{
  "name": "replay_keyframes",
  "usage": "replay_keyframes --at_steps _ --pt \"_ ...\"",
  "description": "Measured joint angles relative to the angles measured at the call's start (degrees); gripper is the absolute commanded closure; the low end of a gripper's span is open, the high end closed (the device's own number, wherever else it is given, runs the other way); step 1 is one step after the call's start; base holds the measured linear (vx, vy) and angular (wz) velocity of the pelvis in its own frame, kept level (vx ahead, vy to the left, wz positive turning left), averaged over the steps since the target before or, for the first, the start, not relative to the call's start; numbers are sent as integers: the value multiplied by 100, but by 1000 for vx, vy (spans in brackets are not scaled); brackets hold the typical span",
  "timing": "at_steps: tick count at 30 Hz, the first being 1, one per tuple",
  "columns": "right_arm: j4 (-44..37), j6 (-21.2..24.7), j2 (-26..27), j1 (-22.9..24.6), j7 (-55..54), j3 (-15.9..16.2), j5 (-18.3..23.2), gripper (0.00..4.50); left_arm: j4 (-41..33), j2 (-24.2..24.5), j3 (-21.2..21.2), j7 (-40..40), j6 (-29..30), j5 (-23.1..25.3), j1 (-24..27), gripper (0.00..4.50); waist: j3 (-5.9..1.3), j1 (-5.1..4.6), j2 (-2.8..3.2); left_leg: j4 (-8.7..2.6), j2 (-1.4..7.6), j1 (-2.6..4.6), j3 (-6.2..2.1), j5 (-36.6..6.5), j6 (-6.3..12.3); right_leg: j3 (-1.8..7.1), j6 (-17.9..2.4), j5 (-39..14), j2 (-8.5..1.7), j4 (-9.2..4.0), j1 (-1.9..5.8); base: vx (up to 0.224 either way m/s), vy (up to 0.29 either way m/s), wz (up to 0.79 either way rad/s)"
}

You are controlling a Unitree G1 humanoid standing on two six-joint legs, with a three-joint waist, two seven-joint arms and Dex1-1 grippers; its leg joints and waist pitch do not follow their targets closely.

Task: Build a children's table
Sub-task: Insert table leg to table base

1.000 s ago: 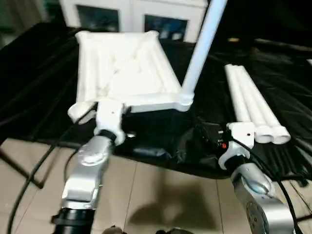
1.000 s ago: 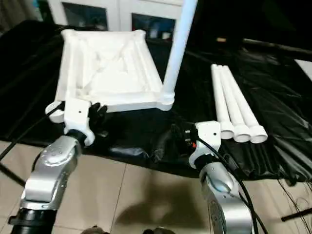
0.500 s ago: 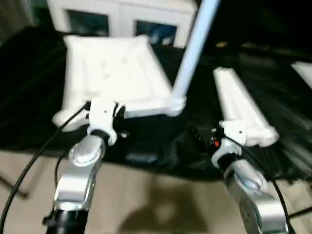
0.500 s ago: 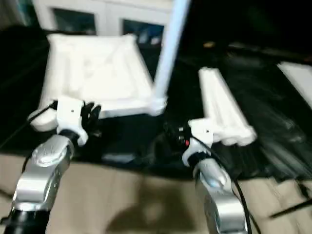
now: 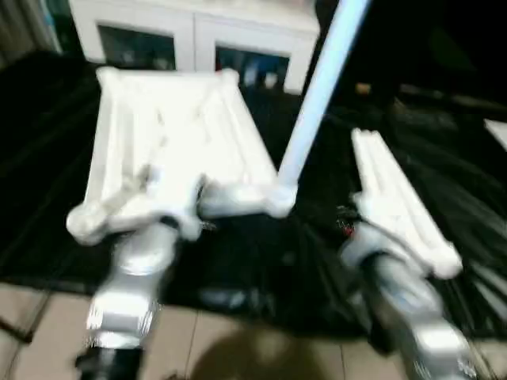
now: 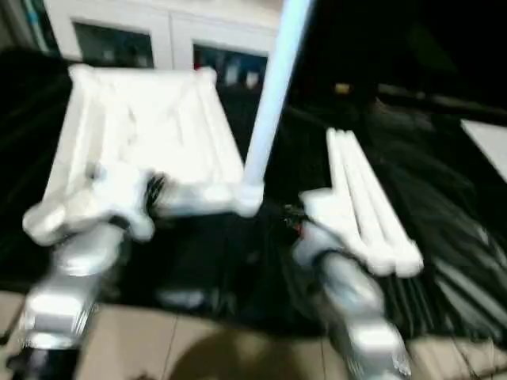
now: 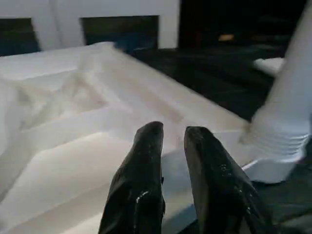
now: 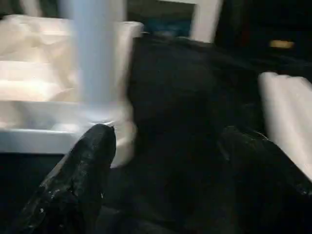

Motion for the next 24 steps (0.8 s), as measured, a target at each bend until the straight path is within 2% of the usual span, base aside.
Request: replay_keyframes --at_steps 1,2,3,4,5,6,7,8,9,10,12,14,18,19,20,22,24 --pt "-49 -68 2 12 5 -56 17 76 -17 24 1 -7 -1 -2 -5 350 3 -1 78 -135 33 11 -2 5 -11 -23 -4 2 66 -61 78 89 12 4" --pt "-204 -142 19 84 17 -104 99 76 -37 96 17 -14 -5 -3 -10 350 6 13 155 -213 88 55 -6 177 -326 -98 -4 0 98 -100 148 89 12 4" --pt "-270 -172 88 129 24 -88 138 76 -37 146 61 -15 -3 -1 -7 350 4 -17 157 -251 132 111 27 177 -423 -122 -16 4 91 -163 186 112 46 6" --pt "-318 -172 134 150 68 -39 188 76 -37 196 99 -19 -2 -1 -6 350 0 -42 151 -294 131 135 38 178 -422 -144 -64 8 78 -213 189 132 46 6" --pt "-380 -172 138 165 88 -19 225 76 -39 236 164 -28 -3 -1 0 350 9 -63 165 -322 118 162 42 167 -407 -180 -183 -16 46 -202 181 132 46 6" --pt "-448 -173 137 174 96 -30 280 76 -40 304 227 -63 -5 -3 17 350 -4 -145 142 -324 77 197 40 132 -369 -225 -378 -97 -12 -95 166 127 33 10" --pt "-497 -179 133 213 97 -88 331 76 -40 307 241 -102 -16 -14 20 350 -17 -210 111 -319 32 222 41 103 -336 -235 -390 -134 -70 -28 141 58 15 7" --pt "-511 -186 118 245 96 -162 349 76 -42 292 221 -153 -27 -24 18 350 -27 -264 97 -313 6 234 46 81 -304 -213 -309 -147 -96 -26 141 99 25 14" --pt "-516 -190 55 274 94 -280 366 76 -59 287 141 -226 -35 -62 -1 350 -63 -252 57 -263 -23 138 72 49 -217 -141 -9 -126 -112 -37 163 92 12 7" --pt "-512 -191 1 292 91 -384 369 76 -57 265 81 -279 -38 -81 -24 350 -69 -253 77 -198 -13 62 37 23 -142 -121 41 -116 -86 -29 136 115 7 9" --pt "-459 -191 -73 264 97 -539 368 76 -7 314 -179 -497 -65 -131 -87 350 -71 -256 70 -193 4 -7 -13 57 -224 -106 55 -107 -45 -29 93 37 -1 1" --pt "-445 -187 -167 147 194 -505 371 76 147 525 -269 -718 -53 -122 -209 350 -71 -251 70 -202 13 -33 -23 111 -369 -105 61 -93 -37 -3 13 0 0 0" --pt "-411 -150 -705 149 713 -311 361 76 470 837 -341 -1364 -161 -167 -386 350 -53 -192 76 -269 38 -14 0 178 -477 -113 14 -39 -41 -55 20 -50 -9 0" --pt "-380 -147 -867 151 880 -232 346 76 607 925 -403 -1529 -170 -184 -450 350 -39 -182 88 -287 63 9 33 196 -462 -121 4 -25 -42 -78 46 -90 -5 7" --pt "-343 -147 -1015 151 1106 -158 318 76 830 1024 -459 -1770 -164 -216 -564 315 -25 -180 97 -288 92 23 76 208 -477 -126 -7 -6 -42 -80 62 -90 -5 7" --pt "-265 -141 -1186 145 1394 -63 314 76 1168 1173 -565 -2117 -113 -240 -774 312 5 -174 111 -290 137 28 151 220 -486 -122 -19 29 -44 -81 65 -93 -5 6" --pt "-119 -122 -1403 117 1735 28 320 76 1567 1306 -761 -2493 -93 -237 -1058 285 38 -168 118 -295 162 18 191 268 -489 -121 -15 58 -47 -79 54 -86 -5 5"
